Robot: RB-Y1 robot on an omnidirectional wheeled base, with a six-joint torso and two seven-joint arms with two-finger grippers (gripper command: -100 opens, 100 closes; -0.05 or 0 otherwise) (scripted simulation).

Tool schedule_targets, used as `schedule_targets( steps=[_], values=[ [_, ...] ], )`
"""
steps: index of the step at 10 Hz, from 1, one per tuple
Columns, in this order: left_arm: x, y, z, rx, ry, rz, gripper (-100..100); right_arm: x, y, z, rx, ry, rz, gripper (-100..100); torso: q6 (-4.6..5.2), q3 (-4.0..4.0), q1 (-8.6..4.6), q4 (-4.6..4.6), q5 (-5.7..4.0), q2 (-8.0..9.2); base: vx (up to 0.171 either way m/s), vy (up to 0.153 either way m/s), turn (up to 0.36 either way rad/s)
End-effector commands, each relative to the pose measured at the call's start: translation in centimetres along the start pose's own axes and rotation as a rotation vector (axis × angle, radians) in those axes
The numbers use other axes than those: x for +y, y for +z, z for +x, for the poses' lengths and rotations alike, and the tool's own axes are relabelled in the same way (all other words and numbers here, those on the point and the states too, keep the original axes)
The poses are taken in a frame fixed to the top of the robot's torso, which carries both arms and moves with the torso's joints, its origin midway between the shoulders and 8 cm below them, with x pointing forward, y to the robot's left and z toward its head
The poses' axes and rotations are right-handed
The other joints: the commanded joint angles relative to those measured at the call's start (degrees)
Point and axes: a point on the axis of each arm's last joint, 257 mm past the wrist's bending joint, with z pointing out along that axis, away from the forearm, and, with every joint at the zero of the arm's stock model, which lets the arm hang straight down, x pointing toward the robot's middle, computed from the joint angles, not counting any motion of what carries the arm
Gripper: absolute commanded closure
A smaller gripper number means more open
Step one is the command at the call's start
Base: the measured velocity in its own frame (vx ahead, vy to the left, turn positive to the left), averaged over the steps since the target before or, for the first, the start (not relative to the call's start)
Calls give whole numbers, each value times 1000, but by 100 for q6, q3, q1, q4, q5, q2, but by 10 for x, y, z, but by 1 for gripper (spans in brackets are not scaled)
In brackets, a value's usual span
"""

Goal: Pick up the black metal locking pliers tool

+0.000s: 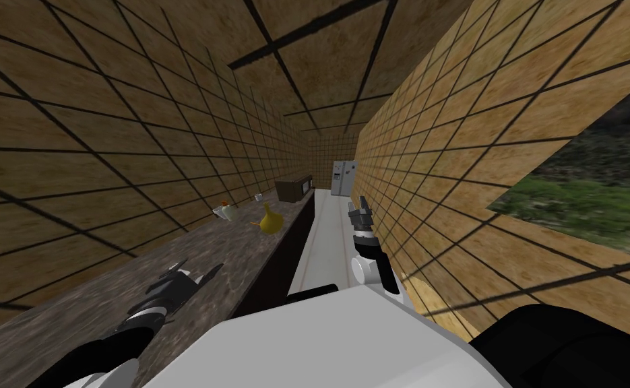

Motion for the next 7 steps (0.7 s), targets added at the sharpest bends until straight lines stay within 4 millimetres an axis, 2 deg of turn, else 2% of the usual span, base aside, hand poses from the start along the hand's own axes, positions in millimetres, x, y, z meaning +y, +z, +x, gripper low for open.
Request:
schedule_targets(
  steps=[1,2,3,4,5,6,7],
  values=[
    [12,-2,-10,-22,-12,-45,-100,0,0,0,0,0,0,0,0,0,0,0,0,0,59,-32,-7],
    [20,-5,-28,-55,-33,-86,-100,0,0,0,0,0,0,0,0,0,0,0,0,1,76,-38,-21],
    [24,-5,-29,-59,-34,-100,-100,0,0,0,0,0,0,0,-1,-1,-2,-1,0,-2,65,-21,-3],
    [30,-9,-47,-91,-55,-134,-100,0,0,0,0,0,0,0,0,-1,2,0,0,0,71,-23,-22],
    [35,-10,-48,-97,-56,-155,-100,0,0,0,0,0,0,0,0,-1,3,0,0,-2,64,-18,-8],
    [42,-14,-65,-131,-78,-191,-100,0,0,0,0,0,0,0,0,-1,5,0,1,-1,82,-19,-18],
    [46,-15,-66,-136,-78,-207,-100,0,0,0,0,0,0,0,0,-3,5,-1,1,-6,65,-18,-8]
  ],
)
